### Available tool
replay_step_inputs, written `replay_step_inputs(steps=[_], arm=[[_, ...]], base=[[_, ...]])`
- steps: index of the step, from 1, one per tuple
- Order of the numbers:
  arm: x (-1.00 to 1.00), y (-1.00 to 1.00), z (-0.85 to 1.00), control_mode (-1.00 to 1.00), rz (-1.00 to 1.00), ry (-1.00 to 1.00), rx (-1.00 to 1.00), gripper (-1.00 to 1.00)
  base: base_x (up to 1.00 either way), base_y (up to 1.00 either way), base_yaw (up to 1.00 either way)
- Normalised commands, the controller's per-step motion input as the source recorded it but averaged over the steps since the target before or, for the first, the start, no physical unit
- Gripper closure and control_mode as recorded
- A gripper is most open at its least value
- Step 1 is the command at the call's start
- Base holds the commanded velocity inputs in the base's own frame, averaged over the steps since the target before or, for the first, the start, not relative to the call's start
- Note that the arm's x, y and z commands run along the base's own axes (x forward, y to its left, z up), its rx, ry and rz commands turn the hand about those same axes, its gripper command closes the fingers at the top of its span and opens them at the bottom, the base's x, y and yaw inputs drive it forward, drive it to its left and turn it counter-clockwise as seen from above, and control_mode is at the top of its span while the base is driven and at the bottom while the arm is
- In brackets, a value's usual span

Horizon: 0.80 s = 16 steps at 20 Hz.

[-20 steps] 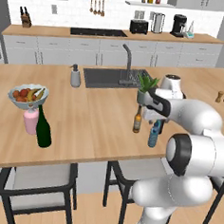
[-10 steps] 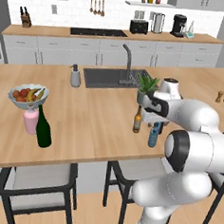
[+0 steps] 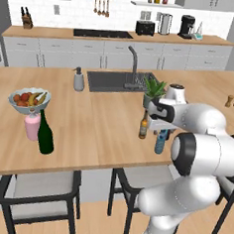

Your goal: Move the plastic bottles in the middle to the plastics group, and the glass bottles in the middle to the glass group.

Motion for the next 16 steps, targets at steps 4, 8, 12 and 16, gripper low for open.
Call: replay_step_inputs(steps=[4,8,12,16], arm=[[0.04,0.03,-0.13,-1.0,0.0,0.0,0.0,-1.0],[0.04,0.04,-0.09,-1.0,0.0,0.0,0.0,-1.0],[0.01,0.04,-0.06,-1.0,0.0,-0.03,0.0,-1.0],[0.0,0.03,-0.08,-1.0,0.0,-0.03,0.0,-1.0]], base=[[0.0,0.0,0.0],[0.0,0.0,0.0],[0.0,0.0,0.0],[0.0,0.0,0.0]])
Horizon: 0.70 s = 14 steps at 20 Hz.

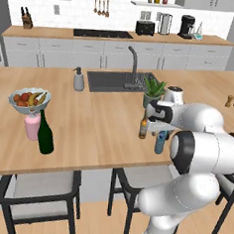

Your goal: Move the plastic bottles in the middle to the plastics group, and the glass bottles in the middle to the glass group.

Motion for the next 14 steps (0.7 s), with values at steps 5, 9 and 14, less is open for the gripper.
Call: replay_step_inputs(steps=[5,9,14], arm=[[-0.08,0.01,-0.09,-1.0,0.0,-0.03,0.0,1.0],[-0.21,-0.14,-0.12,-1.0,0.0,0.0,0.0,1.0],[-0.24,-0.29,0.05,-1.0,0.0,-0.03,0.02,1.0]], base=[[0.0,0.0,0.0],[0.0,0.0,0.0],[0.0,0.0,0.0]])
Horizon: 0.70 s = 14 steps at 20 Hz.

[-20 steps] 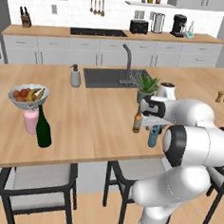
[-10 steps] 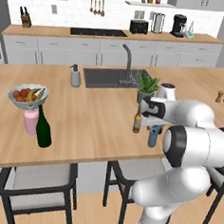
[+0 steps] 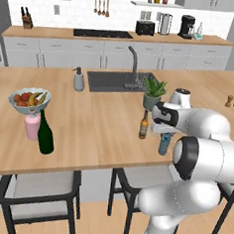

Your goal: Move the plastic bottles in the middle to the plastics group, and the glass bottles in the middle to the glass group.

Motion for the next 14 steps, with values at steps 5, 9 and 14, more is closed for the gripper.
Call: replay_step_inputs(steps=[5,9,14], arm=[[-0.3,-0.67,0.24,-1.0,0.0,0.0,0.01,1.0],[-0.12,-0.86,0.13,-1.0,-0.1,0.0,0.0,1.0],[0.01,-0.91,0.07,-1.0,-0.17,0.0,0.0,1.0]], base=[[0.0,0.0,0.0],[0.0,0.0,0.0],[0.0,0.0,0.0]])
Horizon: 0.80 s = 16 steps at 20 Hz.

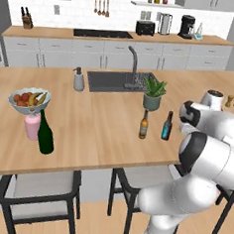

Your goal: Move the plastic bottles in the middle to the plastics group, and the glass bottles in the middle to the glass group.

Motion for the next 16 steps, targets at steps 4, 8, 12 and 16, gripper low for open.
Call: replay_step_inputs(steps=[4,8,12,16], arm=[[0.1,-0.91,0.03,-1.0,-0.2,0.0,0.0,1.0],[0.19,-0.89,0.05,-1.0,-0.23,0.0,0.0,1.0],[0.1,-0.83,0.1,-1.0,-0.17,0.0,0.0,1.0],[0.08,-0.72,0.11,-1.0,-0.18,0.0,0.02,1.0]], base=[[0.0,0.0,0.0],[0.0,0.0,0.0],[0.0,0.0,0.0],[0.0,0.0,0.0]])
